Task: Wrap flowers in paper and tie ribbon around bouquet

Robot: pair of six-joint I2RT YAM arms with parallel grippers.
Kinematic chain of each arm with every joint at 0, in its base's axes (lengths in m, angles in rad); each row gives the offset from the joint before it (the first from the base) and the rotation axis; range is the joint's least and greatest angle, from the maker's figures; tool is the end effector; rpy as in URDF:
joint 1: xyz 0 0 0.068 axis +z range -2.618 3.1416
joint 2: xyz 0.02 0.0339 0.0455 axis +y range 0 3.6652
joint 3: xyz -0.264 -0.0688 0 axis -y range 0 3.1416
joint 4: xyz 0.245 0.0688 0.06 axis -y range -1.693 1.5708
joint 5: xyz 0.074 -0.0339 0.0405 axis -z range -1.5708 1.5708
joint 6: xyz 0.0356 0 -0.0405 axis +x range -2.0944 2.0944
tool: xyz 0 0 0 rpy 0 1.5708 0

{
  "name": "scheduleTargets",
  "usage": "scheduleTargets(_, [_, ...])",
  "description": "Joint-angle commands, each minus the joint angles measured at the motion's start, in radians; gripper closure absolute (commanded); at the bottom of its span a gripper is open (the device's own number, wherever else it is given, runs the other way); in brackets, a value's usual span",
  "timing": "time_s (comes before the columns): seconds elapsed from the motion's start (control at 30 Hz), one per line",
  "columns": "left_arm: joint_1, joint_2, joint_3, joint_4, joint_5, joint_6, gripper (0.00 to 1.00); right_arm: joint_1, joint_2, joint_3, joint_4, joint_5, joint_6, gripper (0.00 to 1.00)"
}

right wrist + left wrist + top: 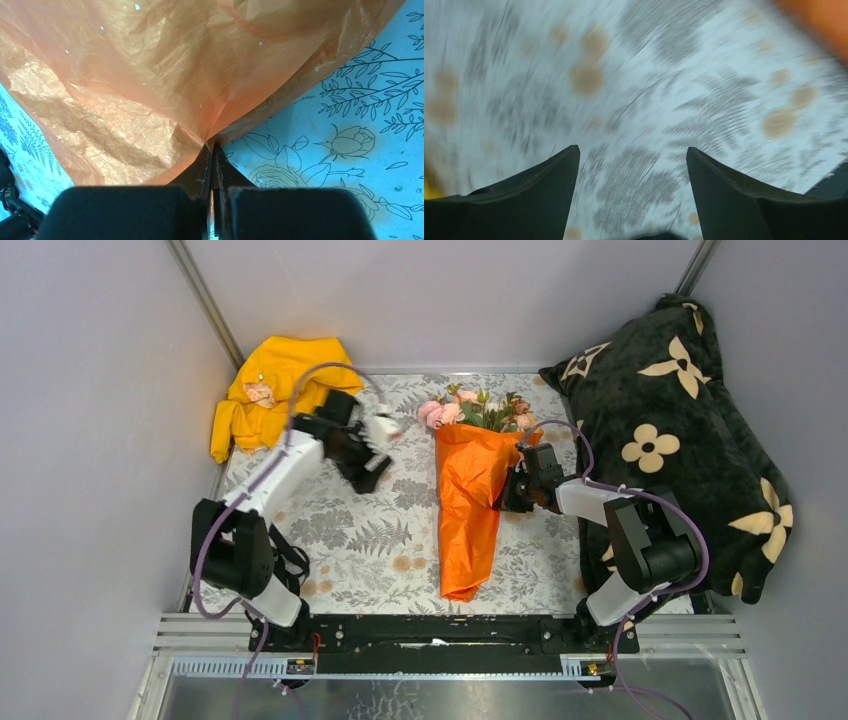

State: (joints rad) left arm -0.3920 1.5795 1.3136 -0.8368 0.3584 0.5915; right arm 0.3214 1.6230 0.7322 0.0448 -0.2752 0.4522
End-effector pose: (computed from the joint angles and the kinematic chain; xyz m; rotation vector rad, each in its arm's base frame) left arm 0.2936 -0.1349 0.2752 1.3336 2.2507 -0.4090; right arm 0.2875 0.1059 0.1433 0.0322 2.4906 0.6747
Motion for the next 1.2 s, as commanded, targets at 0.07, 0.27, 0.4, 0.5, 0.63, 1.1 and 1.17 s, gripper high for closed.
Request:
scheduleTargets(0.07, [0.444, 0.032, -0.120, -0.128, -0.119, 0.019, 0.16, -0.002, -0.011, 0.011, -0.027, 0.031, -0.039, 1.00])
scheduleTargets(0.27, [0.694, -0.002, -0.251, -0.113, -0.280, 0.122, 0.15, -0.002, -0.032, 0.002, -0.039, 0.034, -0.055, 1.00])
scheduleTargets(0.4, [0.900, 0.049, -0.233, -0.065, -0.330, 0.135, 0.15, -0.001, -0.043, 0.008, -0.082, 0.030, -0.072, 1.00])
scheduleTargets(0.5, [1.038, 0.096, -0.193, -0.065, -0.299, 0.159, 0.16, -0.001, -0.061, 0.010, -0.101, 0.039, -0.076, 1.00])
scheduleTargets(0.63, [1.176, 0.163, -0.148, -0.043, -0.228, 0.146, 0.20, -0.001, -0.077, 0.018, -0.122, 0.051, -0.069, 1.00])
scheduleTargets(1.1, [1.263, 0.225, -0.224, -0.027, 0.010, 0.040, 0.36, -0.001, -0.129, 0.047, -0.206, 0.107, -0.081, 1.00])
scheduleTargets(1.17, [1.263, 0.190, -0.220, -0.032, 0.019, 0.029, 0.36, -0.001, -0.129, 0.049, -0.210, 0.111, -0.085, 1.00])
